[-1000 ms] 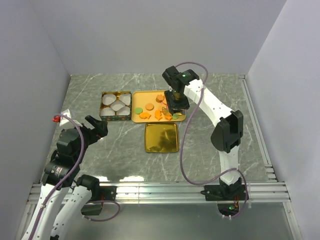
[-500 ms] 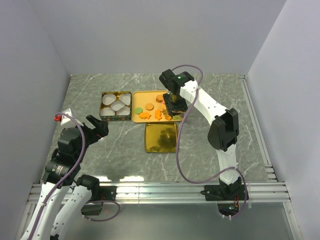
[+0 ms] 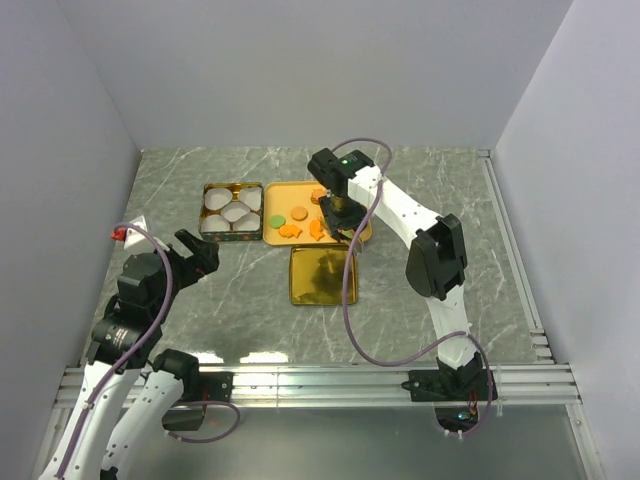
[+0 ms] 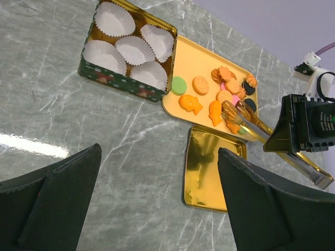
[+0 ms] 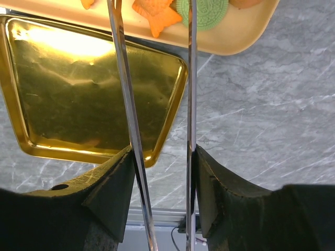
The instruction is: Pack the cookies
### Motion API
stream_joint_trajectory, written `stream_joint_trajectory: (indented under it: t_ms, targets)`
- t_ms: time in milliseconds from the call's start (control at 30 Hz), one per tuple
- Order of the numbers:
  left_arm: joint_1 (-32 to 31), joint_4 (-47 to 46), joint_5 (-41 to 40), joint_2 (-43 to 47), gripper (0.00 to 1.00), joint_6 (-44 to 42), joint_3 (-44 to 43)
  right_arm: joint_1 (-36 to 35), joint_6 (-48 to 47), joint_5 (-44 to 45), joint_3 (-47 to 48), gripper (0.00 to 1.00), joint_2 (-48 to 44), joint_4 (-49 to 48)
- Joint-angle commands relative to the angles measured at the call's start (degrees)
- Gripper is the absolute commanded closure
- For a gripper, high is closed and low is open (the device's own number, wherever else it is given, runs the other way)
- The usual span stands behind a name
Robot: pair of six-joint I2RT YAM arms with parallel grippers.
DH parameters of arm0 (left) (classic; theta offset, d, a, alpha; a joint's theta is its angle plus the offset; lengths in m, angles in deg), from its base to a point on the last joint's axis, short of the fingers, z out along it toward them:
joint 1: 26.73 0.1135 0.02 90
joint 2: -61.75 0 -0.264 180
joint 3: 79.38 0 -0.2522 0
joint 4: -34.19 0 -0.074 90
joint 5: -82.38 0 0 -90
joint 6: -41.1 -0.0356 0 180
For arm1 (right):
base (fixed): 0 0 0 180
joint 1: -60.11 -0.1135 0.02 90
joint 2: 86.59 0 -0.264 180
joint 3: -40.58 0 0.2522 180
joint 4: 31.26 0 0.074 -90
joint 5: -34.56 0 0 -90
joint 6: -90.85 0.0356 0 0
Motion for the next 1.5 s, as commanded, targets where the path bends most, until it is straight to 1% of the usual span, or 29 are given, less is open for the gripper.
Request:
stream_joint_trajectory:
  t_ms: [0, 133, 200, 433, 667, 833, 933, 1100, 1133, 1167, 1233, 1367, 1467]
  targets:
    - [-0.2, -2.2, 1.0, -0.8, 0.01, -1.5, 0.1, -0.4, -0.6, 1.5, 2.2, 0.47, 0.0, -0.4]
    - [-0.2, -2.3, 1.2, -0.9, 0.01, -1.5, 0.2, -0.4, -0.3, 1.9, 1.4, 0.52, -0.9, -0.3]
    - [-0.2, -2.3, 1.4, -1.1, 0.01, -1.6, 0.3, -0.4, -0.1, 2.0, 0.8, 0.57, -1.2, 0.0]
    - [-0.2, -2.3, 1.5, -1.6, 0.01, -1.6, 0.1, -0.4, 0.7, 2.2, 0.5, 0.61, -2.5, 0.2]
    - [-0.2, -2.4, 1.5, -1.6, 0.01, -1.6, 0.2, -0.4, 2.5, 1.4, 7.4, 0.63, -3.6, 2.2]
    - [-0.2, -2.6, 2.5, -2.5, 0.00, -1.9, 0.3, -0.4, 4.0, -1.2, 12.7, 0.65, -4.3, 3.1]
    - [-0.2, -2.6, 2.5, -2.9, 0.01, -1.9, 0.3, -0.4, 4.9, -5.5, 13.3, 0.65, -6.2, 0.2]
    - [-0.2, -3.2, 2.1, -1.9, 0.00, -1.8, 0.6, -0.4, 6.6, -14.9, 10.6, 0.64, -9.4, -11.1]
    - [-0.2, -3.3, 2.0, -1.7, 0.00, -1.6, 0.6, -0.4, 7.0, -18.0, 10.7, 0.64, -9.4, -12.6]
    - [-0.2, -3.3, 2.0, -1.6, 0.01, -1.5, 0.7, -0.4, 7.9, -19.5, 10.7, 0.64, -9.3, -15.7]
    - [-0.2, -3.8, 2.3, -1.6, 0.00, -1.7, 0.9, -0.4, 9.3, -24.2, 11.2, 0.63, -8.5, -19.0]
    - [-0.2, -4.5, 3.7, -1.1, 0.01, -2.2, 1.4, -0.4, 12.0, -29.0, 12.8, 0.63, -5.8, -26.3]
    - [-0.4, -5.2, 3.9, -0.7, 0.01, -2.2, 1.7, -0.4, 13.2, -31.0, 14.3, 0.63, -2.9, -29.7]
